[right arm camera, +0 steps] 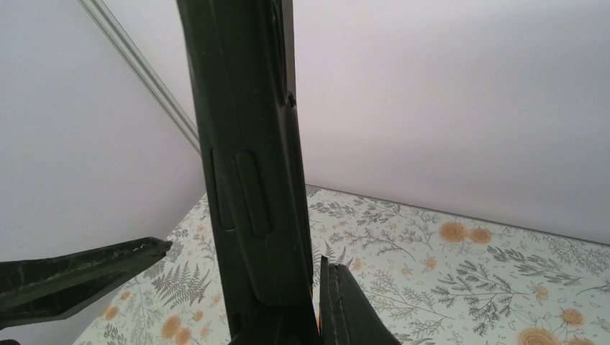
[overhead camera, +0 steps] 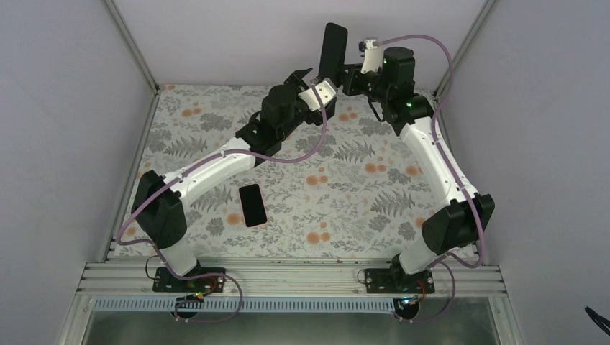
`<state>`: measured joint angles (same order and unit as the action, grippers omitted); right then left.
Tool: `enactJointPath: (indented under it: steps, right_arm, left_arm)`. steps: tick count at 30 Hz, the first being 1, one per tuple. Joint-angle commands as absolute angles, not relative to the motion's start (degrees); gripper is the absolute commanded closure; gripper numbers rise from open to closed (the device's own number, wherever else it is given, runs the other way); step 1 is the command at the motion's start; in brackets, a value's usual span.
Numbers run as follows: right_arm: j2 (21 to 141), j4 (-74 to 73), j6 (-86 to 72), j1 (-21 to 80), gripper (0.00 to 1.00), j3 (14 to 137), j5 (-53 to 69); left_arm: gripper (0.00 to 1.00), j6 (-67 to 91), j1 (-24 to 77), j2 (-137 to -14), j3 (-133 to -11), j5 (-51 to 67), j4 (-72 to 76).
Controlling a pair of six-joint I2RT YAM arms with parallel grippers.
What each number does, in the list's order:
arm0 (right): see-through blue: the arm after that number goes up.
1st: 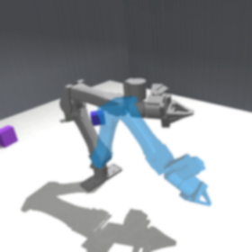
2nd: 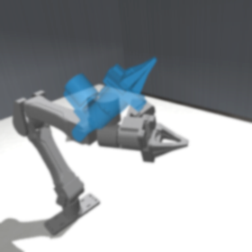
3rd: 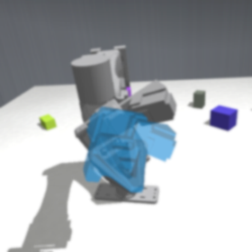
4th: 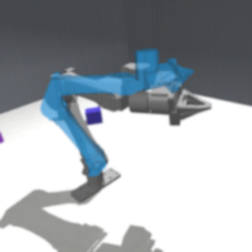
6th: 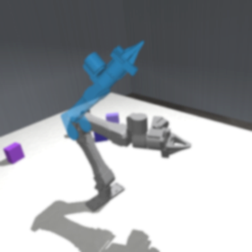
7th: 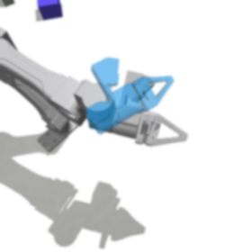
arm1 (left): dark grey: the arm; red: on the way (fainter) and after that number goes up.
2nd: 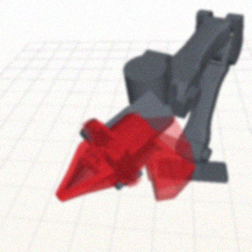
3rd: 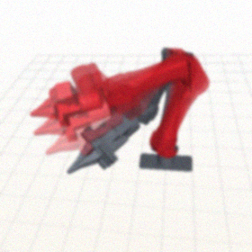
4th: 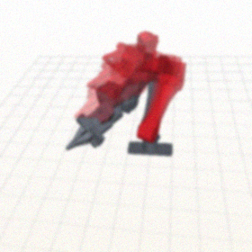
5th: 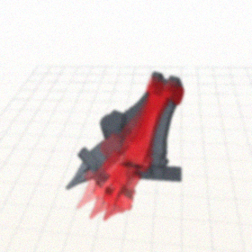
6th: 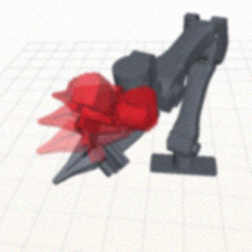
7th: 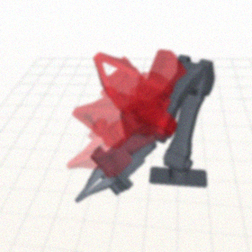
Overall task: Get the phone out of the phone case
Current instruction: Remove the phone case from the phone.
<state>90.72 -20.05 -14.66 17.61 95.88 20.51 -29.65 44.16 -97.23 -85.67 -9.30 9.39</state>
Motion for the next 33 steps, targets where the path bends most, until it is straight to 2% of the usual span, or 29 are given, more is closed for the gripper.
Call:
enactJointPath:
  steps: [1, 12, 17, 21, 26, 33]
  right_arm:
    - [90.3, -14.3, -15.4, 18.0, 0.97, 96.6, 22.0]
    - [90.4, -14.3, -15.0, 18.1, 0.97, 96.5, 23.1]
    - [90.4, -14.4, -15.3, 18.2, 0.97, 96.4, 24.1]
    - [90.0, -14.6, -14.6, 18.2, 0.97, 95.6, 24.8]
    - [90.5, -16.3, -12.7, 18.2, 0.97, 93.9, 27.9]
    - [92.1, -20.7, -10.4, 18.2, 0.97, 92.0, 39.7]
  left_arm:
    - [0.0, -28.3, 44.3, -97.2, -87.3, -11.3, 12.1]
    - [0.01, -29.1, 44.3, -100.3, -89.8, -16.4, 15.9]
    - [0.04, -31.6, 44.4, -103.2, -91.9, -26.7, 20.6]
    - [0.06, -39.9, 45.1, -101.6, -84.8, -35.9, 38.1]
    - [0.06, -62.4, 48.3, -101.7, -79.3, -39.7, 72.2]
    - [0.15, -74.8, 49.6, -106.4, -82.2, -36.9, 85.0]
